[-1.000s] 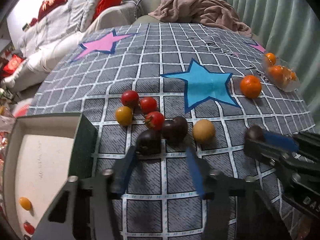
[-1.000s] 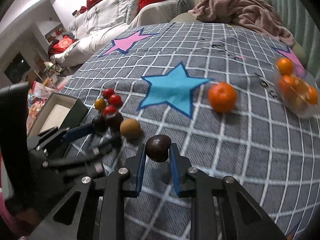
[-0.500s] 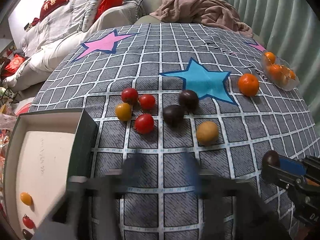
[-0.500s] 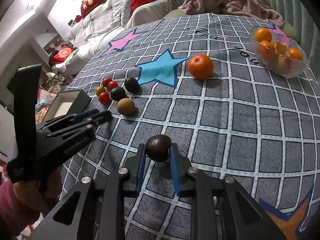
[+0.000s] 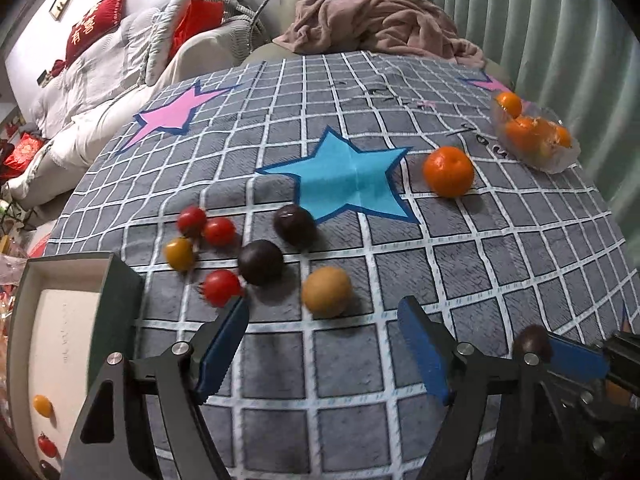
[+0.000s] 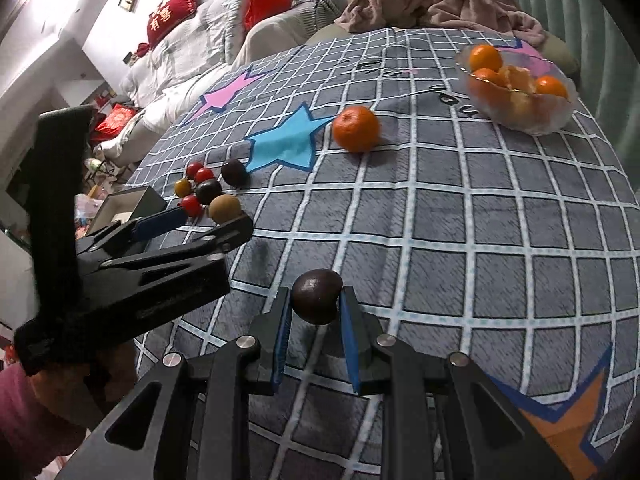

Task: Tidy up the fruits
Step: 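Grasp a yellow-brown fruit with the left tool while the right holds the plum, then carry the yellow-brown fruit and the plum over the white tray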

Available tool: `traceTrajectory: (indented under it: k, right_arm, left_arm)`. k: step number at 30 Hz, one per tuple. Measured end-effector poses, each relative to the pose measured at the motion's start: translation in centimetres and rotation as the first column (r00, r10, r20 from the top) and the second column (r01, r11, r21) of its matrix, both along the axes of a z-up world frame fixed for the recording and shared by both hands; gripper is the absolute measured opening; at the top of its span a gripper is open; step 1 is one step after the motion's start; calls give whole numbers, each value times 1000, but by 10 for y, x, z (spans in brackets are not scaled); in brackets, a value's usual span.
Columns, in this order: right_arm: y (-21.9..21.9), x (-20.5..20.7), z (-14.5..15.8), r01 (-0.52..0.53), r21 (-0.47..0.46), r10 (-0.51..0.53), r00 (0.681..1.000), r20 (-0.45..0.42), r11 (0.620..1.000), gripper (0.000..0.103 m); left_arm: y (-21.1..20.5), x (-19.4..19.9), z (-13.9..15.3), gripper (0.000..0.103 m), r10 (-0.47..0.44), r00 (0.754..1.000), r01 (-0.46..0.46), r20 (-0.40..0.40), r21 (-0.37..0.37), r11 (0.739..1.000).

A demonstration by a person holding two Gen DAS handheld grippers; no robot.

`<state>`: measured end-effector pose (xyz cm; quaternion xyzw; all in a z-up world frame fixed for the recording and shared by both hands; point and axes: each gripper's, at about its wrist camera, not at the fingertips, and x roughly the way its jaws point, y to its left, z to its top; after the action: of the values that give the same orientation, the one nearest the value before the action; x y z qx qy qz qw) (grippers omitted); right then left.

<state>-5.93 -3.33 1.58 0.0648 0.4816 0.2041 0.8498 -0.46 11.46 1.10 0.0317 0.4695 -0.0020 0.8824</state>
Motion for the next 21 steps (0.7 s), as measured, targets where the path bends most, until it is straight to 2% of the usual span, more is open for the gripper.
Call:
traceTrajectory:
  k: [1, 2, 3, 5, 7, 12, 21]
  right_arm:
    - [-1, -1, 0, 2, 1, -2, 1000, 1, 1000, 26]
    - [-3, -2, 1, 4, 1, -4, 1000, 3, 1000, 26]
    - [-4, -4, 2, 5, 2, -5, 1000, 4, 1000, 26]
    - [-6, -5, 2, 7, 3, -7, 1000, 5, 1000, 26]
    - [-7, -8, 3, 10, 6, -10, 1000, 4, 1000, 26]
    - [-6, -18, 2, 4, 3, -4, 1000, -1, 1000, 26]
    - [9, -46, -5, -29, -17, 29, 999, -26, 999, 26]
  left_arm:
    - [-1, 2, -2, 63, 3, 1000, -3, -6, -9, 1000]
    - [-1, 2, -2, 56, 10, 1000, -10, -3, -21, 1000]
    - [-1, 3, -1, 45, 11, 1000, -11, -7, -32, 999]
    - [-4, 4, -1, 28, -7, 1000, 7, -12, -44, 999]
    - [-7, 3, 0, 28, -21, 1000, 21, -12, -29, 999]
    - [-4, -13, 0, 28, -32, 999, 31, -29, -55, 998]
    - [6, -67, 1, 28, -42, 998, 39, -52, -49, 998]
